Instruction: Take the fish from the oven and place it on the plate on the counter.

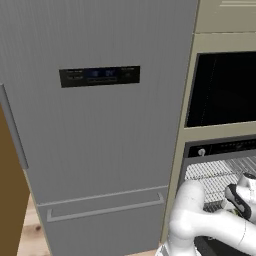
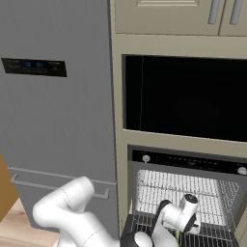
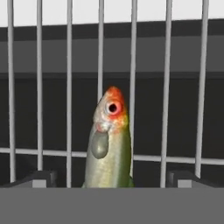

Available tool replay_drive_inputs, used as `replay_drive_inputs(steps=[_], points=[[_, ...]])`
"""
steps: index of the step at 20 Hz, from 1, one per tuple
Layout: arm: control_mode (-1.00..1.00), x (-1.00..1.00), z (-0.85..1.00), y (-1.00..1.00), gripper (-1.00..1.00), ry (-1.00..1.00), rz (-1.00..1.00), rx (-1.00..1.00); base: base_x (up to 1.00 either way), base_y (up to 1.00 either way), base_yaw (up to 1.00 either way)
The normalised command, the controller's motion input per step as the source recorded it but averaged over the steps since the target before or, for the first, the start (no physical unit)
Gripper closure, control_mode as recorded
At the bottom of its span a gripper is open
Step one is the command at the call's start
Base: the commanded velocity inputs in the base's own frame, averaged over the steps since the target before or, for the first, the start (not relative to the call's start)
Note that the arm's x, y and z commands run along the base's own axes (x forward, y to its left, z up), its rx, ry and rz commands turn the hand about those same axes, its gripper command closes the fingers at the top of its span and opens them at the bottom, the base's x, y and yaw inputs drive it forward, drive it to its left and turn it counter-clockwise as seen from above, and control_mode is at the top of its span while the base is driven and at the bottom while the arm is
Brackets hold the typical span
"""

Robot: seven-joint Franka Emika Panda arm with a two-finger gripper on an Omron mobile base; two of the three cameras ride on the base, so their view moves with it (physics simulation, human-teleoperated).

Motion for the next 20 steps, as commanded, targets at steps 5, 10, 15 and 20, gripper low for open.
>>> replay_drive_inputs(steps=[5, 10, 15, 20], points=[[-1.00, 0.09, 0.00, 0.00, -1.00, -0.02, 0.00, 0.00, 0.00, 0.00, 0.00], [-1.00, 0.23, 0.00, 0.00, -1.00, 0.00, 0.00, 0.00, 0.00, 0.00, 0.00], [-1.00, 0.22, 0.00, 0.00, -1.00, 0.00, 0.00, 0.00, 0.00, 0.00, 0.00], [-1.00, 0.04, -0.17, 0.00, -1.00, 0.02, 0.00, 0.00, 0.00, 0.00, 0.00]])
